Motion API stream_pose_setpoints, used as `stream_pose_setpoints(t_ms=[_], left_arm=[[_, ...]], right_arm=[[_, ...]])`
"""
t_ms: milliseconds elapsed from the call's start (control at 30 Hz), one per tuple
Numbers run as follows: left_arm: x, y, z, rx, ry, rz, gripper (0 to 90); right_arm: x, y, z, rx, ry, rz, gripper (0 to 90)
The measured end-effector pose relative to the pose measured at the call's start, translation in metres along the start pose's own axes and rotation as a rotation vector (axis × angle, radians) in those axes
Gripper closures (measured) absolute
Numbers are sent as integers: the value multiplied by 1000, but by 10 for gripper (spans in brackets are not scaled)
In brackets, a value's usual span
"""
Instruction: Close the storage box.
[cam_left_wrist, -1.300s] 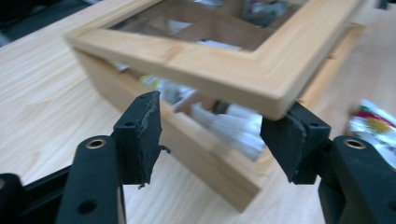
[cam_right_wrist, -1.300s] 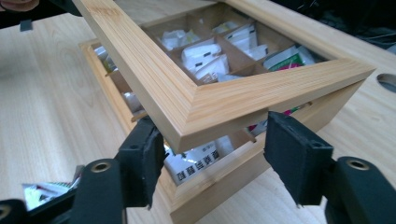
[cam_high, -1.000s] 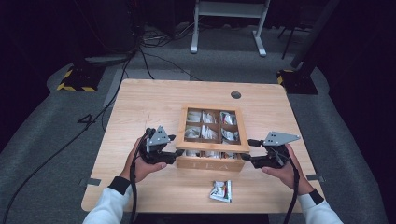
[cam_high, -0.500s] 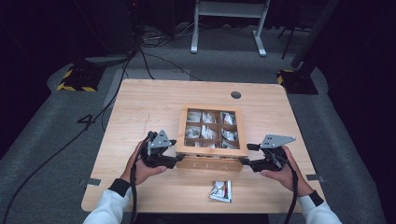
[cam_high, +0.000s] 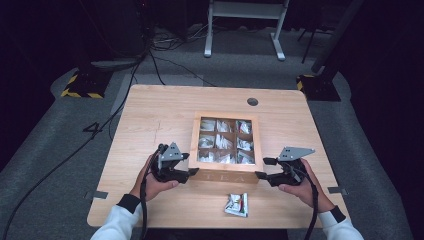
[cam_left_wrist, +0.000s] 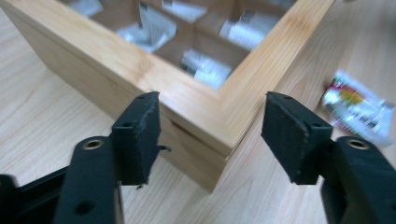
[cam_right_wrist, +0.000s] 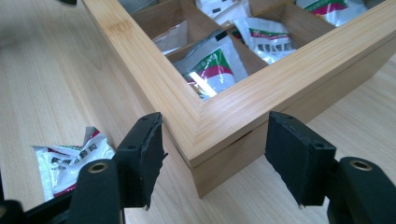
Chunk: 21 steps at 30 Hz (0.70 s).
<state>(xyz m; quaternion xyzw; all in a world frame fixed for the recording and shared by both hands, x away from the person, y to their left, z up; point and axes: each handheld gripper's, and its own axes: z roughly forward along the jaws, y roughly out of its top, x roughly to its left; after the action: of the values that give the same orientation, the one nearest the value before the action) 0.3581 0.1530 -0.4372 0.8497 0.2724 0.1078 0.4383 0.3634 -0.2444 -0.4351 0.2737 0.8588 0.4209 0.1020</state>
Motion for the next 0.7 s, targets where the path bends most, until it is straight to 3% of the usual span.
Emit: stream_pose_setpoints(t_ms=[200, 700], left_arm=[[-2, -1, 5, 28, 19, 14, 349], [-6, 1, 5, 29, 46, 40, 348]], right_arm=[[0, -2, 2, -6, -1, 2, 361], [3, -3, 6, 20, -25, -20, 348]])
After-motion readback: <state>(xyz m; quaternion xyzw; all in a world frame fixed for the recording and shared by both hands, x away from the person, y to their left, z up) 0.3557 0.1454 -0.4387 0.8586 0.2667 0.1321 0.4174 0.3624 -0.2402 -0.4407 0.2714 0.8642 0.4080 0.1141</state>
